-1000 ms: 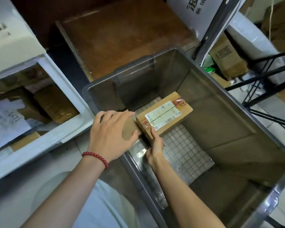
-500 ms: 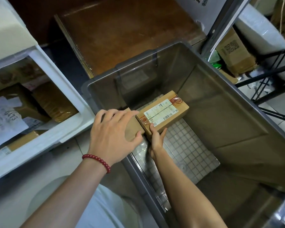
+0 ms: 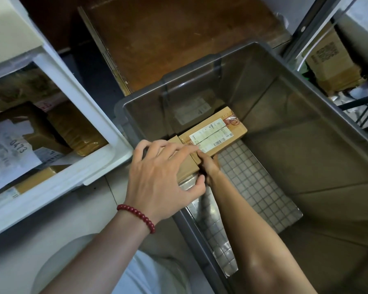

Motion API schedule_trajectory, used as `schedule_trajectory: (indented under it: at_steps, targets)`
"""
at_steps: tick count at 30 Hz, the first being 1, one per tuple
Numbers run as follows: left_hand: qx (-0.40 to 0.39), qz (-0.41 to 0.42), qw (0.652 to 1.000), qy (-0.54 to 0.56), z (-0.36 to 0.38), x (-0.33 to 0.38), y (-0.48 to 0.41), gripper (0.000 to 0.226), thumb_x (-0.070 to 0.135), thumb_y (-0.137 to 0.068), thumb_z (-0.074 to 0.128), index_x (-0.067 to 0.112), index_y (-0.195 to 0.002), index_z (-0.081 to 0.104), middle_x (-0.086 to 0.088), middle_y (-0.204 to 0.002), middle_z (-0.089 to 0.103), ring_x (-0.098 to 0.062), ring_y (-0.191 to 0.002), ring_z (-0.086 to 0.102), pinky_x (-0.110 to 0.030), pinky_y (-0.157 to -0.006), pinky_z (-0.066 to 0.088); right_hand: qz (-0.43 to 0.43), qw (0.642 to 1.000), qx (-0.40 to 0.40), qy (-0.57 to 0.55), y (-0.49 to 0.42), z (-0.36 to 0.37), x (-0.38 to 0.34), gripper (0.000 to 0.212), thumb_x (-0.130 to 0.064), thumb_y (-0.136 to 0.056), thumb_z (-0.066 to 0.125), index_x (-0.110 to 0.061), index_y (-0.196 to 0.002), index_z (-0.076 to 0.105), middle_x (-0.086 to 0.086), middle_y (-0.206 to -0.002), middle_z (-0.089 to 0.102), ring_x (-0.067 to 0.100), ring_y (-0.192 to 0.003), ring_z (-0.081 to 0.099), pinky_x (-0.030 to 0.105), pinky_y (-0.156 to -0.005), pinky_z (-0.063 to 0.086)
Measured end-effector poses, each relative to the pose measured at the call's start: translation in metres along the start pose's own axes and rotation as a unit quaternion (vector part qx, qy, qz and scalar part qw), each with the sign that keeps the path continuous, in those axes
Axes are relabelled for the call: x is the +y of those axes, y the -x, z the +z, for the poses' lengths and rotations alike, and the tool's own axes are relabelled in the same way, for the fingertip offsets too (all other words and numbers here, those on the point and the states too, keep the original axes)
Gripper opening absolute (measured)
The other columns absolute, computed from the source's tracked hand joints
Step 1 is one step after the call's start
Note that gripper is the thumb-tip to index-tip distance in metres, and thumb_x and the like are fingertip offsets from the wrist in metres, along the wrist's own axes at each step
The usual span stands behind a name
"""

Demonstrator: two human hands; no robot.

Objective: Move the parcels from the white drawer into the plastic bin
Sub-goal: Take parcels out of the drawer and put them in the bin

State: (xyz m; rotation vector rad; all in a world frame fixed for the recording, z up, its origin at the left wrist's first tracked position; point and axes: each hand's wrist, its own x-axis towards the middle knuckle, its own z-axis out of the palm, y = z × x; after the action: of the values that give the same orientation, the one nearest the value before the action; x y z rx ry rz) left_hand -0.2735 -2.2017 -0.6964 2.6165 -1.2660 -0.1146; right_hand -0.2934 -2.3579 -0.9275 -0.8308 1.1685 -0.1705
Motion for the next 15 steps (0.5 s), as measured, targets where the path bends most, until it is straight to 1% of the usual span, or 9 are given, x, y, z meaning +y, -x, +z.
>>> schedule_trajectory:
  at_steps: [1, 3, 4, 6, 7, 10, 11, 13, 15]
  targets:
    - [0.0, 0.001, 1.0, 0.0, 0.0, 0.0, 0.0, 0.053, 0.064, -0.078, 0.044, 0.038, -0.122, 0.058, 0.019, -0.116, 0.062, -0.01, -0.111, 0.052, -0.036, -0.1, 0.031, -0.002, 1.0, 0.003, 0.017, -0.004, -0.001, 0.002, 0.086, -0.043, -0.056, 0.077, -0.031, -0.134, 0.041, 0.003, -0.13, 0.06, 0.026, -0.112, 0.061, 0.048, -0.1, 0.048]
    - [0.0, 0.002, 1.0, -0.003, 0.0, 0.0, 0.0, 0.054, 0.065, -0.078, 0.043, 0.037, -0.122, 0.058, 0.017, -0.115, 0.062, -0.011, -0.111, 0.052, -0.036, -0.1, 0.032, 0.002, 0.997, 0.005, 0.072, -0.001, -0.004, 0.002, 0.101, -0.059, -0.048, 0.075, -0.032, -0.138, 0.037, 0.003, -0.134, 0.057, 0.027, -0.117, 0.058, 0.048, -0.102, 0.046]
    - [-0.004, 0.002, 1.0, -0.008, 0.0, 0.0, 0.0, 0.056, 0.066, -0.078, 0.042, 0.037, -0.122, 0.058, 0.017, -0.115, 0.062, -0.011, -0.111, 0.052, -0.036, -0.1, 0.032, 0.003, 0.993, 0.01, 0.115, 0.002, -0.006, -0.001, 0.104, -0.064, -0.049, 0.073, -0.03, -0.14, 0.035, 0.003, -0.136, 0.056, 0.028, -0.119, 0.056, 0.048, -0.104, 0.045]
    - [-0.013, -0.003, 1.0, -0.018, -0.002, 0.0, -0.001, 0.058, 0.067, -0.077, 0.04, 0.037, -0.124, 0.056, 0.016, -0.116, 0.062, -0.012, -0.112, 0.052, -0.036, -0.1, 0.031, -0.011, 0.973, 0.031, 0.23, 0.014, -0.012, -0.011, 0.096, -0.067, -0.061, 0.068, -0.026, -0.142, 0.037, 0.003, -0.138, 0.053, 0.028, -0.123, 0.052, 0.046, -0.106, 0.042]
    - [-0.014, -0.009, 1.0, -0.018, -0.003, 0.001, -0.001, 0.058, 0.067, -0.077, 0.04, 0.037, -0.124, 0.056, 0.016, -0.116, 0.062, -0.012, -0.112, 0.052, -0.036, -0.1, 0.031, -0.024, 0.953, 0.046, 0.298, 0.02, -0.017, -0.015, 0.094, -0.07, -0.065, 0.063, -0.026, -0.144, 0.037, 0.005, -0.141, 0.05, 0.029, -0.127, 0.05, 0.046, -0.107, 0.04]
    - [-0.008, -0.01, 1.0, -0.018, -0.006, 0.002, -0.001, 0.059, 0.066, -0.077, 0.038, 0.036, -0.124, 0.055, 0.015, -0.115, 0.063, -0.013, -0.111, 0.052, -0.035, -0.099, 0.031, -0.061, 0.879, 0.061, 0.469, 0.053, -0.032, -0.025, 0.101, -0.084, -0.066, 0.043, -0.028, -0.149, 0.03, 0.005, -0.152, 0.037, 0.029, -0.135, 0.04, 0.047, -0.108, 0.037]
    - [-0.009, -0.007, 1.0, -0.018, -0.006, 0.002, 0.0, 0.06, 0.066, -0.077, 0.037, 0.036, -0.125, 0.055, 0.015, -0.115, 0.062, -0.012, -0.111, 0.051, -0.035, -0.099, 0.031, -0.078, 0.855, 0.056, 0.509, 0.066, -0.037, -0.028, 0.097, -0.083, -0.072, 0.042, -0.027, -0.15, 0.029, 0.006, -0.154, 0.034, 0.03, -0.136, 0.039, 0.047, -0.106, 0.039]
    - [-0.011, -0.002, 1.0, -0.018, -0.007, 0.001, 0.001, 0.061, 0.066, -0.078, 0.034, 0.035, -0.127, 0.053, 0.014, -0.117, 0.062, -0.012, -0.111, 0.05, -0.034, -0.099, 0.031, -0.124, 0.799, 0.054, 0.585, 0.092, -0.049, -0.035, 0.082, -0.074, -0.084, 0.042, -0.027, -0.149, 0.029, 0.008, -0.151, 0.037, 0.03, -0.132, 0.043, 0.045, -0.099, 0.045]
    - [-0.01, 0.001, 1.0, -0.014, -0.008, 0.001, 0.003, 0.059, 0.064, -0.08, 0.035, 0.032, -0.126, 0.054, 0.012, -0.118, 0.061, -0.012, -0.112, 0.05, -0.033, -0.1, 0.032, -0.174, 0.733, 0.066, 0.654, 0.119, -0.058, -0.044, 0.075, -0.071, -0.087, 0.04, -0.028, -0.147, 0.03, 0.007, -0.146, 0.042, 0.028, -0.126, 0.048, 0.043, -0.094, 0.049]
